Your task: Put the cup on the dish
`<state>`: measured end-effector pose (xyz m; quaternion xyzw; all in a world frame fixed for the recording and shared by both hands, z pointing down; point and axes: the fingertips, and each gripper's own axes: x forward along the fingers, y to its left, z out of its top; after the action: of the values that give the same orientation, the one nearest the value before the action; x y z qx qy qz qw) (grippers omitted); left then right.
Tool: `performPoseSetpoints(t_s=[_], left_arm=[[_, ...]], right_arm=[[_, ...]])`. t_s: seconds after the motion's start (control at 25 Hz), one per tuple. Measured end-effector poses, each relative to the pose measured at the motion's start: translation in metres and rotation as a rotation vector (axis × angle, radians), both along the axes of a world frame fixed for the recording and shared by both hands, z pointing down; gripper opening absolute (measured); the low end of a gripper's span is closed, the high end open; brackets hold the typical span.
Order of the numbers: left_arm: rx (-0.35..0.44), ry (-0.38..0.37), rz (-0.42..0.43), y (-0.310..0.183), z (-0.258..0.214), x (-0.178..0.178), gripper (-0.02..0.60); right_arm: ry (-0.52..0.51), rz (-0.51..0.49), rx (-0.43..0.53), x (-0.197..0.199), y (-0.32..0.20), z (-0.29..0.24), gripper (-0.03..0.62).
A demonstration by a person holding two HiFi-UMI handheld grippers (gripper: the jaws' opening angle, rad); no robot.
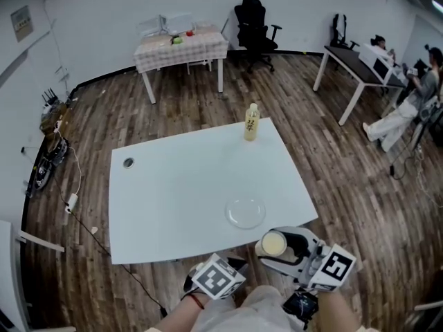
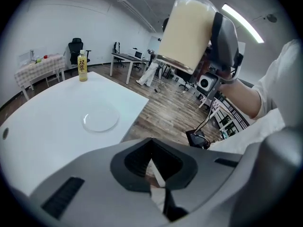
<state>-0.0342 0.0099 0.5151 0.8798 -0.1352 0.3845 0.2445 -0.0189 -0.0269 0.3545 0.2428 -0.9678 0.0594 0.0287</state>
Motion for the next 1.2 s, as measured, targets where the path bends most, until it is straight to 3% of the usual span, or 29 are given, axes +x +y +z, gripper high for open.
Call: performPoseSetpoints(t_s=[0.32,0.92,1.2], left_arm=[[-0.024,-0.022,0.006,0.003,0.019,-0.004,0.000],[-0.072,-0.025,-0.036,-0.002,0.057,0.043,0.000],[-0.099,-0.027,-0.067,-0.015,0.078,0.056,0.000]], right_arm=[[0.013,0.008,0.005,-0.014,-0.026,0.021,0.275],[0.050,-0.047,-0.020,0.006,-0.080,0.091,0.275],[0.055,-0.006,-0.024,0.013,-0.116,0.124,0.275]])
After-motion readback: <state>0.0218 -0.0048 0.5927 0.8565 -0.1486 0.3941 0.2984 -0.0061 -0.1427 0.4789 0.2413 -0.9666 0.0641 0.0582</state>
